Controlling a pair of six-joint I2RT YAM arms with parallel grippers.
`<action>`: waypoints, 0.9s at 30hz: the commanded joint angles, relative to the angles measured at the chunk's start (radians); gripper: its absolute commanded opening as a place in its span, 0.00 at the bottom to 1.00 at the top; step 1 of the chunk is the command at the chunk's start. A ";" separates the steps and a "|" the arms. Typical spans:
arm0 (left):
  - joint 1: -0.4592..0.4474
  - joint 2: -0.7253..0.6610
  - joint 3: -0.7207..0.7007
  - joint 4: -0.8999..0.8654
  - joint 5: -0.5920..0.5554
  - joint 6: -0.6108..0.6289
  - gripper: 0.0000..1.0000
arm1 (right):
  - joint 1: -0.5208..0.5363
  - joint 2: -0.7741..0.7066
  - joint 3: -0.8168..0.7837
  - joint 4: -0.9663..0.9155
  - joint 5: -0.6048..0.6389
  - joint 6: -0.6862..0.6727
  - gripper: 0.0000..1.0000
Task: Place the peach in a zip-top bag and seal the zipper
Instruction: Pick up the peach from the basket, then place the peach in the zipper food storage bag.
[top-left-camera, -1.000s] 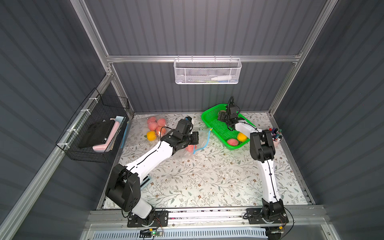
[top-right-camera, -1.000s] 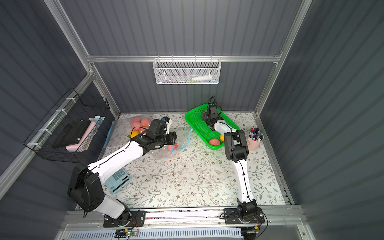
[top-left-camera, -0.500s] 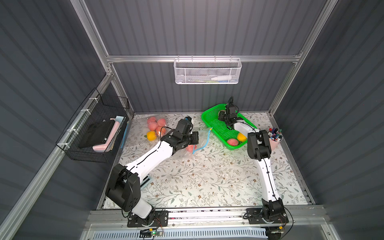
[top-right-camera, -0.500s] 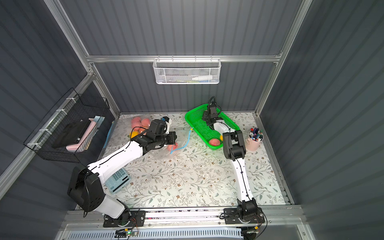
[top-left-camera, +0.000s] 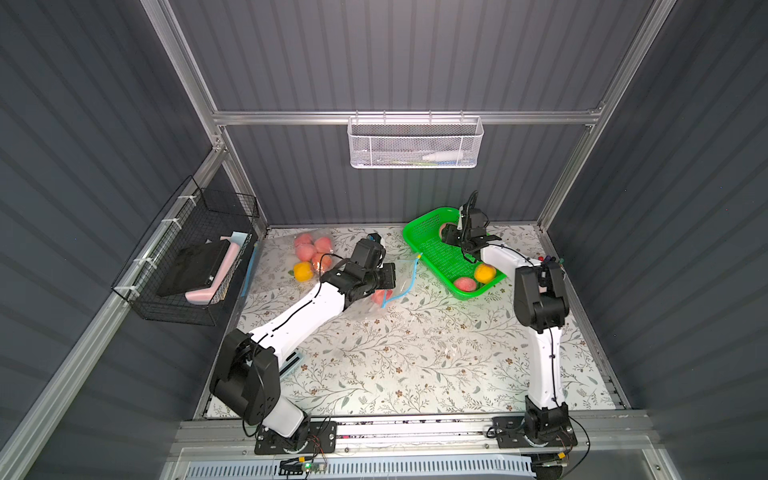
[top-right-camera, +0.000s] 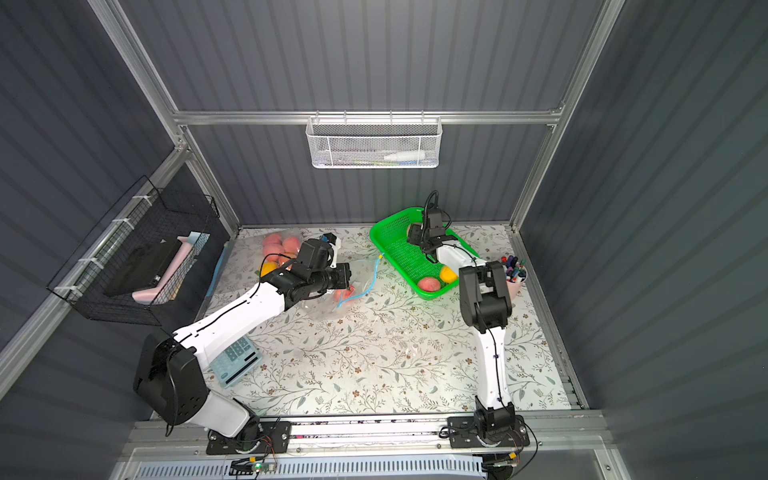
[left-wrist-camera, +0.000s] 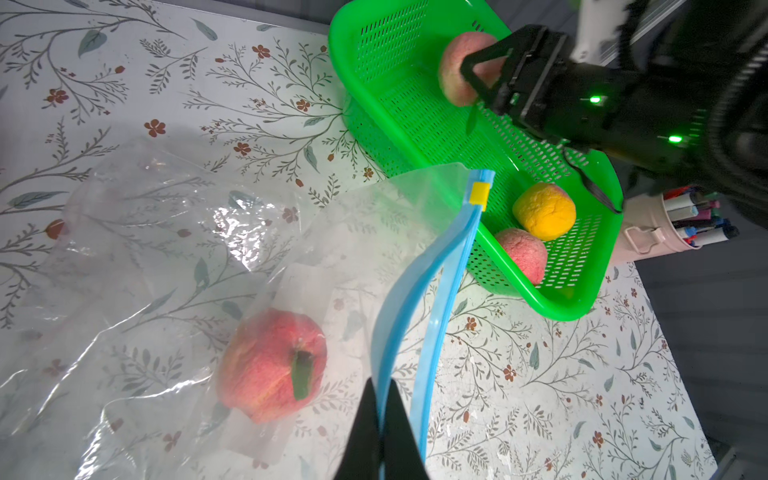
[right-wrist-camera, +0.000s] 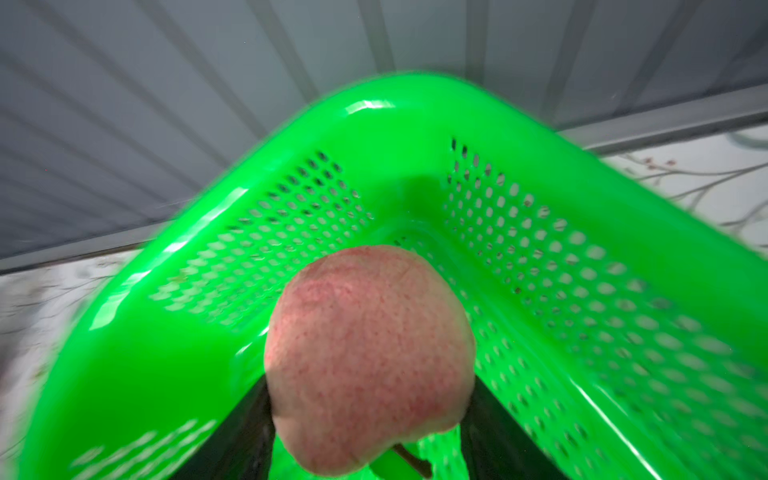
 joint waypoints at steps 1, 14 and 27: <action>0.005 -0.054 0.006 -0.010 -0.022 0.007 0.00 | -0.004 -0.167 -0.136 0.062 -0.101 0.000 0.56; 0.005 -0.118 0.004 -0.005 -0.001 0.018 0.00 | 0.147 -0.720 -0.515 0.116 -0.326 0.015 0.55; 0.005 -0.181 -0.006 0.008 0.053 -0.048 0.00 | 0.373 -0.893 -0.682 0.245 -0.286 0.025 0.55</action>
